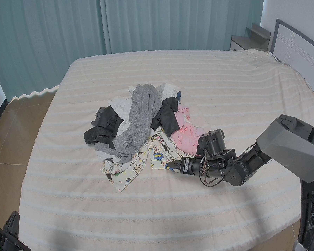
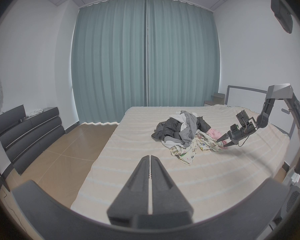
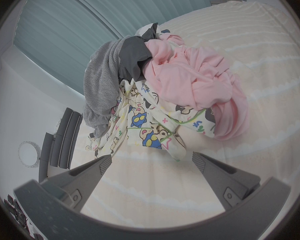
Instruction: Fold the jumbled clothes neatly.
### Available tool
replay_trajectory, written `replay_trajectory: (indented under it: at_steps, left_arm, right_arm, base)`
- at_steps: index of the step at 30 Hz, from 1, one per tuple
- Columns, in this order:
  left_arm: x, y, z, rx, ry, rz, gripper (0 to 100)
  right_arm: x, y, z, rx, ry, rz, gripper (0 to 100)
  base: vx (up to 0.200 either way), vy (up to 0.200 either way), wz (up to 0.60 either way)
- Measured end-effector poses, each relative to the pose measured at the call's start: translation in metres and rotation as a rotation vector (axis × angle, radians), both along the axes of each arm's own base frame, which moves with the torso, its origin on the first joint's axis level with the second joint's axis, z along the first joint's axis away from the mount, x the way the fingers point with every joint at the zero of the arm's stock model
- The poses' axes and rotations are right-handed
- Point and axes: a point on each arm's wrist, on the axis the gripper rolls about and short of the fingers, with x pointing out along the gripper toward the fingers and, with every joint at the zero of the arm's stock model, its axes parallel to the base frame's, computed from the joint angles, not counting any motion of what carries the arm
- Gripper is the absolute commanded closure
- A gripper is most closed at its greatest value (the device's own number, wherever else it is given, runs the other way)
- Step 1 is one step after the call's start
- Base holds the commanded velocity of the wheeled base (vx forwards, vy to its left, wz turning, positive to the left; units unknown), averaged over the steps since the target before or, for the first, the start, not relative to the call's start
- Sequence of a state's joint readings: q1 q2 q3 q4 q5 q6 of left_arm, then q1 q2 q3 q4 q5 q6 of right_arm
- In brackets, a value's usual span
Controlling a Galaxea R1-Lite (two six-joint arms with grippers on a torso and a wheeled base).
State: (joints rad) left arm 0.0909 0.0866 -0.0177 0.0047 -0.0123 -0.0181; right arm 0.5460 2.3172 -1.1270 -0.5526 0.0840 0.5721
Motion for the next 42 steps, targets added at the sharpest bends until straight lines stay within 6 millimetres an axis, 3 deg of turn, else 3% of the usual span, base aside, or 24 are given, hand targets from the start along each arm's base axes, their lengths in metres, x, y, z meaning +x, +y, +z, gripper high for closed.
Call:
replay_trajectory:
  at_steps: [16,18,33,34,42]
  left_arm:
    - [0.0,0.0,0.0,-0.01,-0.001,0.006,100]
    - [0.0,0.0,0.0,-0.01,-0.001,0.005,100]
    - [0.0,0.0,0.0,-0.01,-0.001,0.006,100]
    - [0.0,0.0,0.0,-0.01,-0.001,0.005,100]
    - [0.0,0.0,0.0,-0.01,-0.001,0.005,100]
  right_arm:
    - [0.031,0.015,-0.016,-0.021,-0.018,-0.04,0]
    - [0.041,0.02,-0.019,-0.02,-0.02,-0.044,0]
    - [0.061,0.032,-0.027,-0.045,-0.007,-0.065,0]
    - [0.062,0.033,-0.028,-0.051,-0.009,-0.072,100]
    - [0.069,0.041,-0.038,-0.101,-0.019,-0.115,100]
  base:
    - [0.0,0.0,0.0]
    - [0.0,0.0,0.0]
    - [0.0,0.0,0.0]
    - [0.0,0.0,0.0]
    - [0.0,0.0,0.0]
